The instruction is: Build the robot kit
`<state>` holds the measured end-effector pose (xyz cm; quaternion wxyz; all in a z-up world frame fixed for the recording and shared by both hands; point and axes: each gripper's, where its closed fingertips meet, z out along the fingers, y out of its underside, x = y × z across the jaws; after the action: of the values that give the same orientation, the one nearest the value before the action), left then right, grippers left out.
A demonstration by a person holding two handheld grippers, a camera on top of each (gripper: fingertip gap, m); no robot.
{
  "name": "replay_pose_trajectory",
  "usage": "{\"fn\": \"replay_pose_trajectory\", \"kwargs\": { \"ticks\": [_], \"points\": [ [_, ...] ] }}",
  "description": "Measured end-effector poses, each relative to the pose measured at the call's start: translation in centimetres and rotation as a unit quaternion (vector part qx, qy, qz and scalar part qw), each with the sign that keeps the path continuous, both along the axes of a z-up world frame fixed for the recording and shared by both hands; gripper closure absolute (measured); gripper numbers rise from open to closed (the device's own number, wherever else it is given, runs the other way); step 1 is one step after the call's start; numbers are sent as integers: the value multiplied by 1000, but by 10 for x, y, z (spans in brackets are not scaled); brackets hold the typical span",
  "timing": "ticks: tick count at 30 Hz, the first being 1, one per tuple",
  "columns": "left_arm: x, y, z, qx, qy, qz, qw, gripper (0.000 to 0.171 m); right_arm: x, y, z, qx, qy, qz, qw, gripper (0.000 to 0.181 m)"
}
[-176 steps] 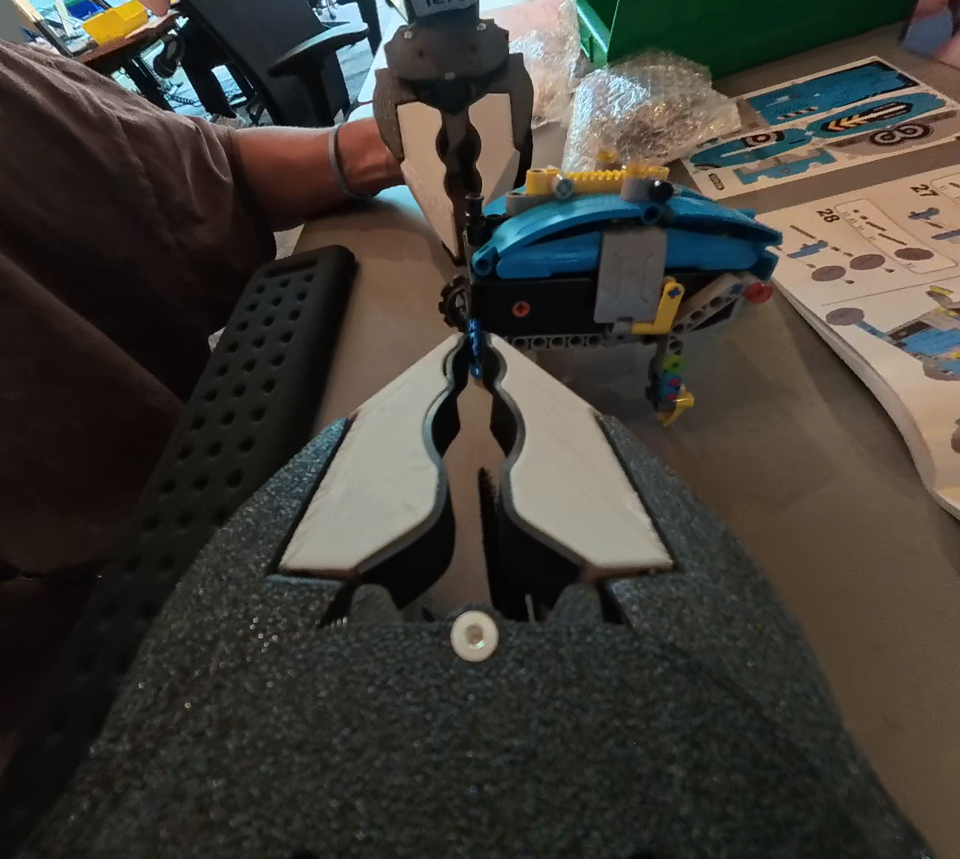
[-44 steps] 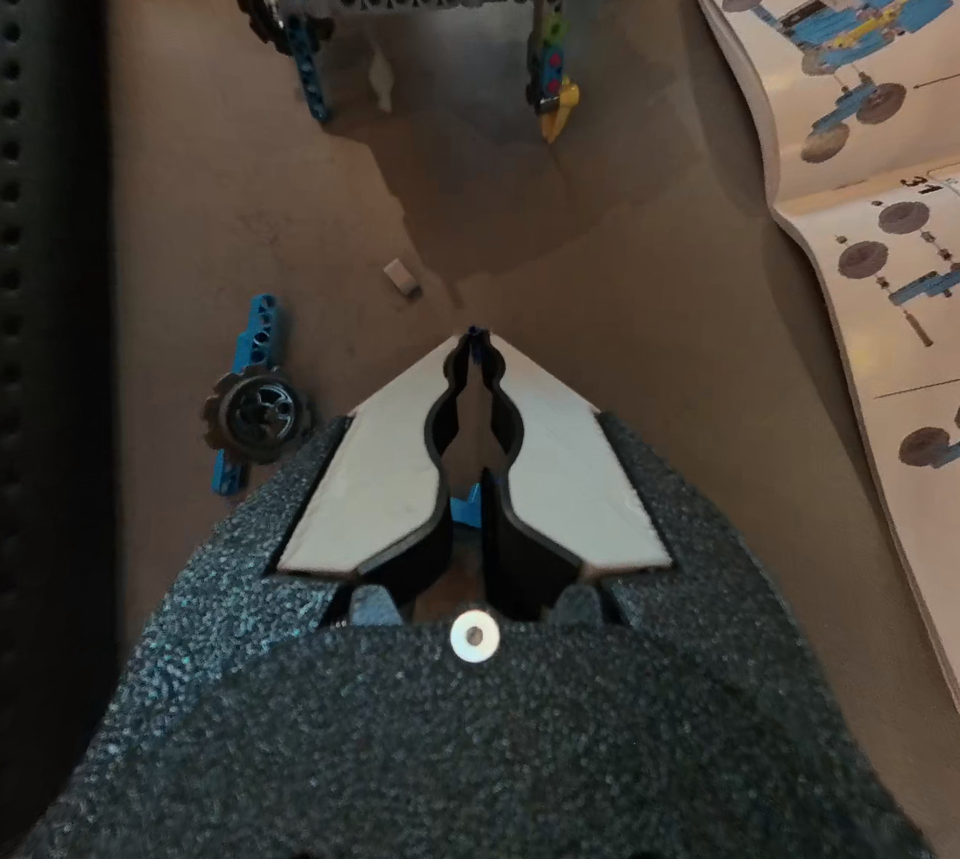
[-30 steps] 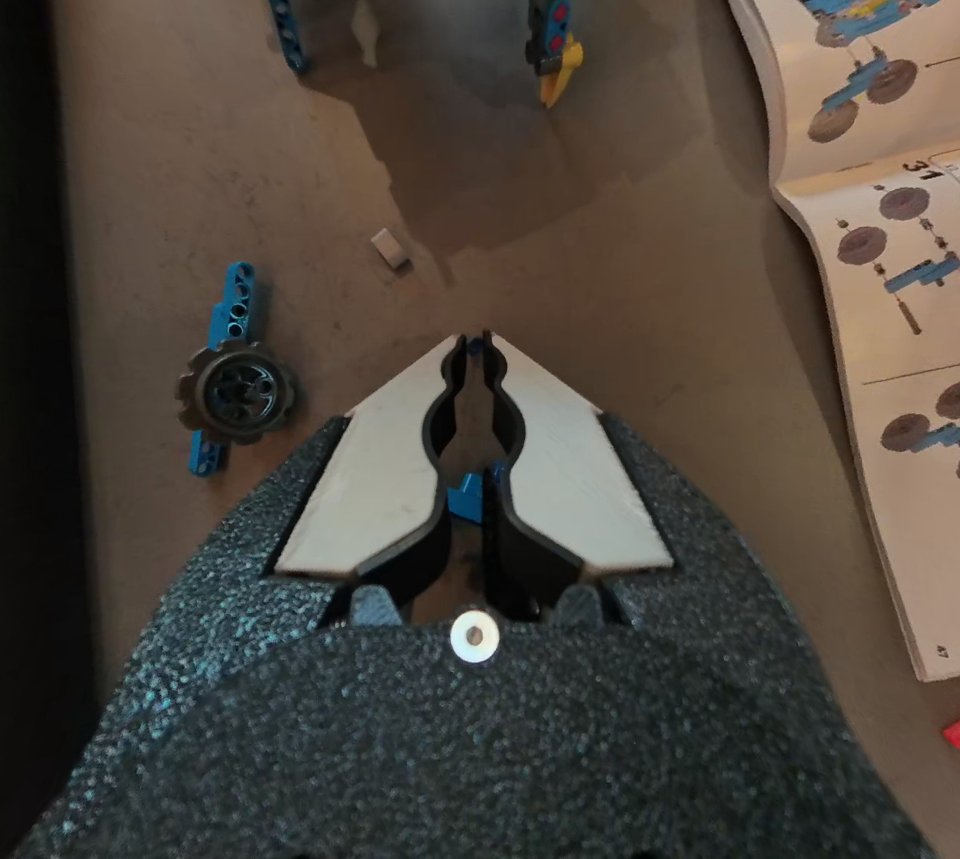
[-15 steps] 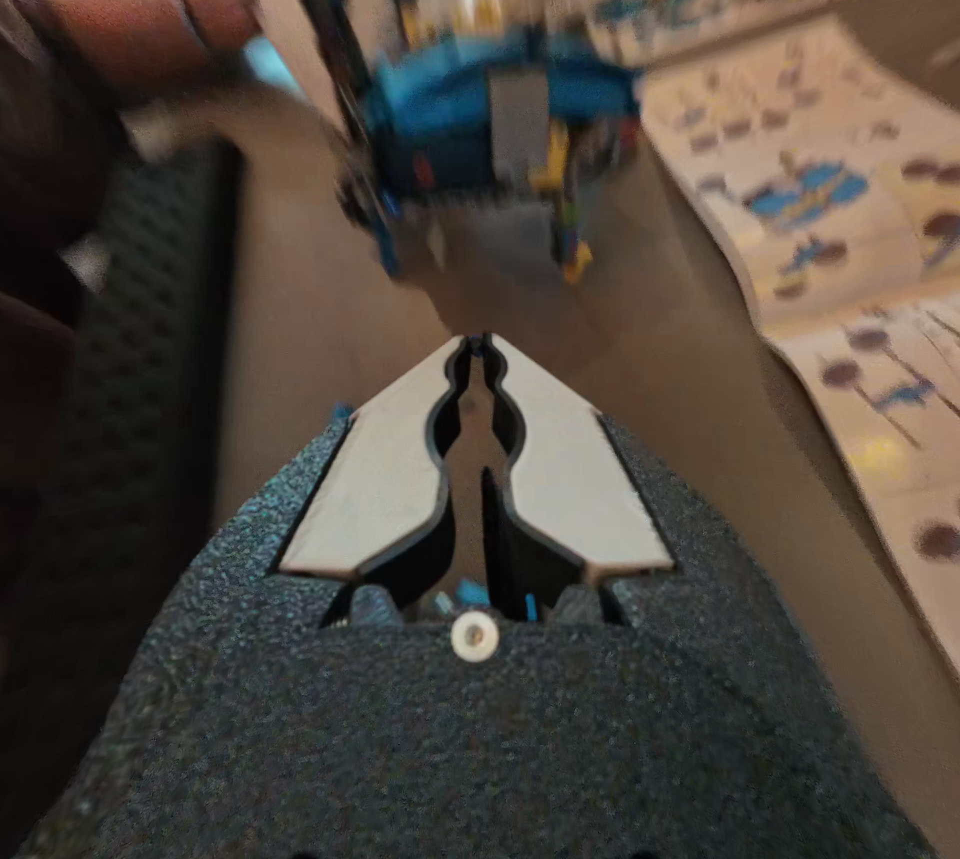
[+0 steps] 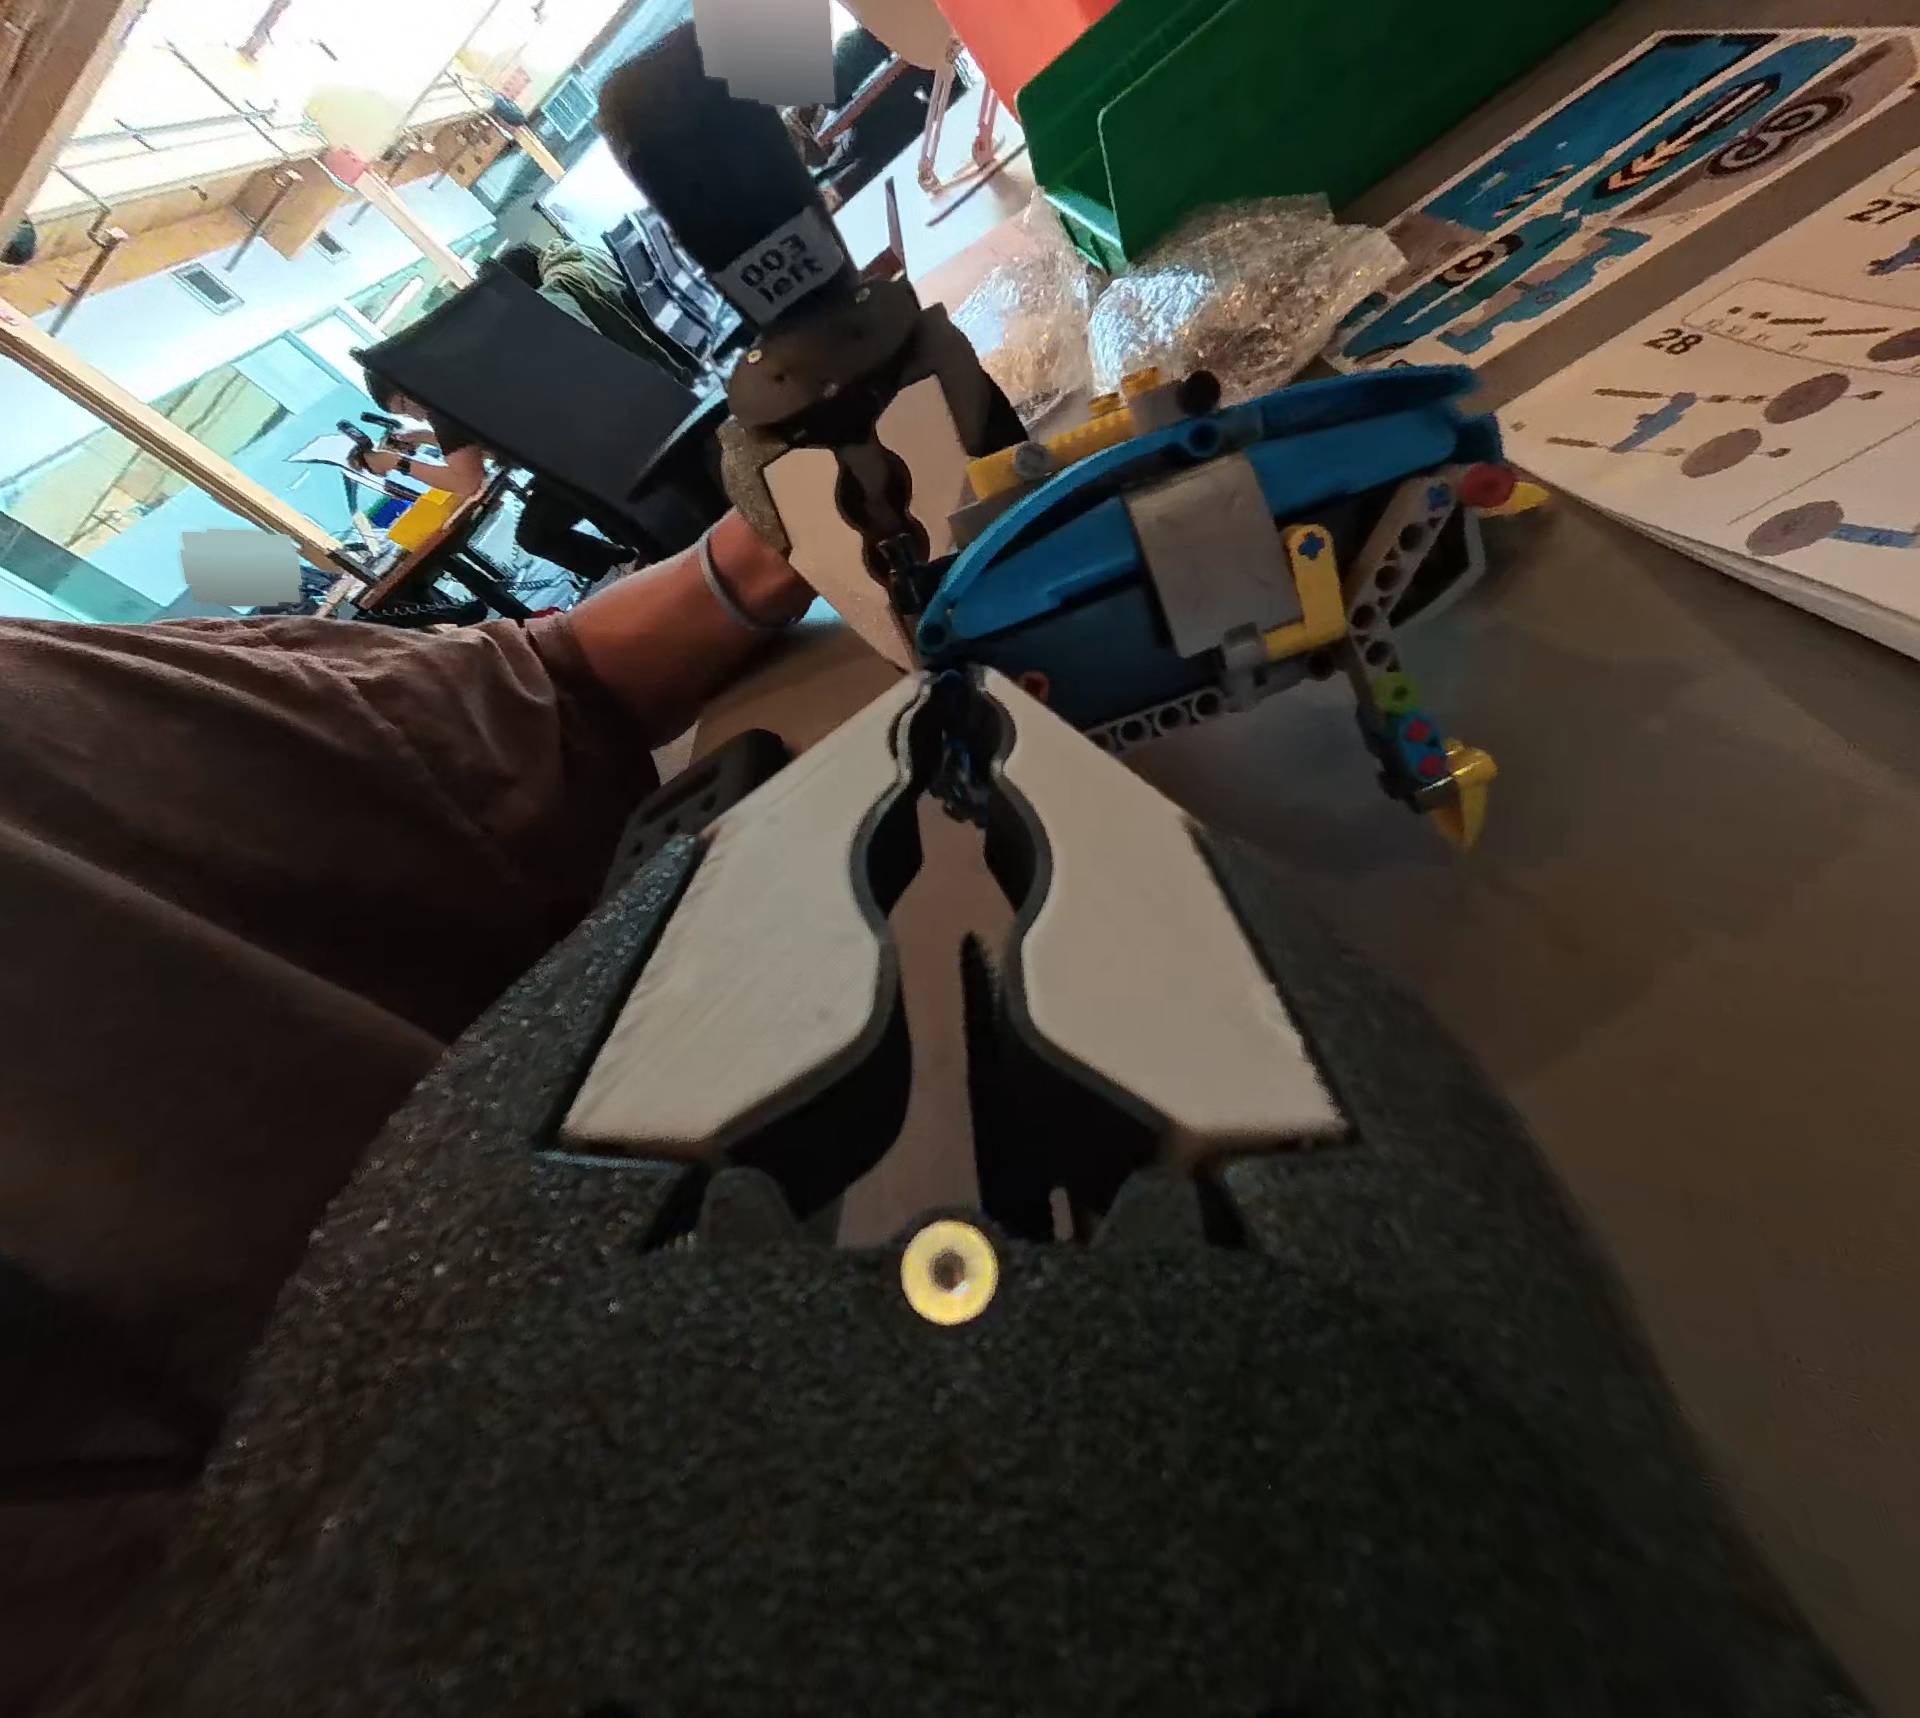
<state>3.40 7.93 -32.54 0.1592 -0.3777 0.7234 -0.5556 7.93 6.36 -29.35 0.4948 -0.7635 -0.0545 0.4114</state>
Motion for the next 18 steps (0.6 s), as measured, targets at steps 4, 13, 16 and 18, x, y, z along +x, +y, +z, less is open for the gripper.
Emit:
{"fn": "replay_pose_trajectory", "kwargs": {
  "ticks": [4,13,16,18],
  "points": [
    [-1,2,-1,0,4,0,1000,165,-4,1,-3,3,-14,-7,1000,178],
    [1,4,-4,15,7,12,1000,164,-4,9,0,45,2,-31,998,179],
    [0,4,-5,2,16,7,1000,165,-5,9,-1,62,9,-35,997,178],
    [-1,5,-6,-11,27,0,1000,165,-5,7,-2,61,13,-27,998,178]
  ]
}}
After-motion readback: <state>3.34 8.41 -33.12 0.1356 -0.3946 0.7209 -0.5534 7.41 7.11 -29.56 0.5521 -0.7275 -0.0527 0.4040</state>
